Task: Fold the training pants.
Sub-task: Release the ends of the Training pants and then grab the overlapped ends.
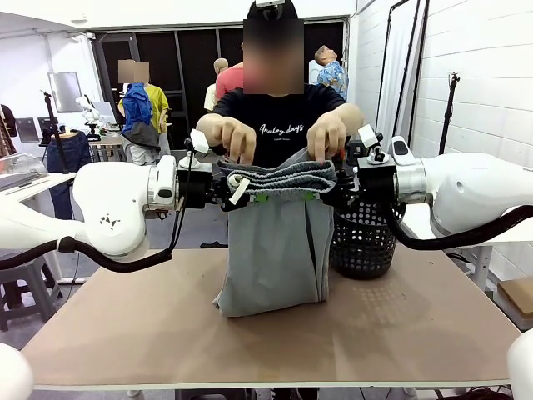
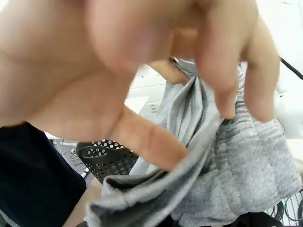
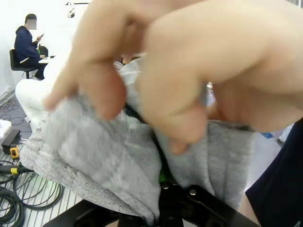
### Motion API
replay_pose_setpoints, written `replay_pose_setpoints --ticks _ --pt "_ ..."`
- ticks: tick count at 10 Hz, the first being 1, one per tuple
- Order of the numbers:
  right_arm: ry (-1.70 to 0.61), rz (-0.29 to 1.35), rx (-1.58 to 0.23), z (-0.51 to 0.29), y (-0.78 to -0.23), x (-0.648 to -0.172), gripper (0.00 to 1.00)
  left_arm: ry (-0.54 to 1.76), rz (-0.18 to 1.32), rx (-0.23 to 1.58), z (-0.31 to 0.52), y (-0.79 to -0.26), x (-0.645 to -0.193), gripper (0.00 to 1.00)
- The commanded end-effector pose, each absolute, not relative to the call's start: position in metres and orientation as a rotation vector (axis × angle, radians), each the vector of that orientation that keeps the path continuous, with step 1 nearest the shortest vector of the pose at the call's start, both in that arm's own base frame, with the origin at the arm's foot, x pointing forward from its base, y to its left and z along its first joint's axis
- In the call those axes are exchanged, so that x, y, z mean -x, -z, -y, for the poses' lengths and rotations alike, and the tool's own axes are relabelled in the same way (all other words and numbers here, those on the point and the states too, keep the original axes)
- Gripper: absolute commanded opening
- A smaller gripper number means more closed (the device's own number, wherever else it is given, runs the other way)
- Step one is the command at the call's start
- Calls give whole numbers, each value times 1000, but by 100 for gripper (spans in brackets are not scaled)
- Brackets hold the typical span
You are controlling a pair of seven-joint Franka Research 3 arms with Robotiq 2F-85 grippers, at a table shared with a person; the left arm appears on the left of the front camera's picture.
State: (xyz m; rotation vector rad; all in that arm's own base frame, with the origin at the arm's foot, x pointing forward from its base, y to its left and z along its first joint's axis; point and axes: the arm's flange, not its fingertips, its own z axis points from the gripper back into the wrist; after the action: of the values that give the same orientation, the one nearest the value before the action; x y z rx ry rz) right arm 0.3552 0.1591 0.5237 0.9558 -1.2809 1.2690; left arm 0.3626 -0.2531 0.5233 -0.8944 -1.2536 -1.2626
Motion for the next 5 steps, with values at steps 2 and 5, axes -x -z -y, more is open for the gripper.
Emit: replay_pose_setpoints --ticks 2,5 --pt "-1276 1281 -960 -161 -524 -352 0 1263 1257 897 254 -525 -363 0" --pt "-1276 1281 -960 -161 -524 -352 0 1263 1257 897 254 -525 -363 0"
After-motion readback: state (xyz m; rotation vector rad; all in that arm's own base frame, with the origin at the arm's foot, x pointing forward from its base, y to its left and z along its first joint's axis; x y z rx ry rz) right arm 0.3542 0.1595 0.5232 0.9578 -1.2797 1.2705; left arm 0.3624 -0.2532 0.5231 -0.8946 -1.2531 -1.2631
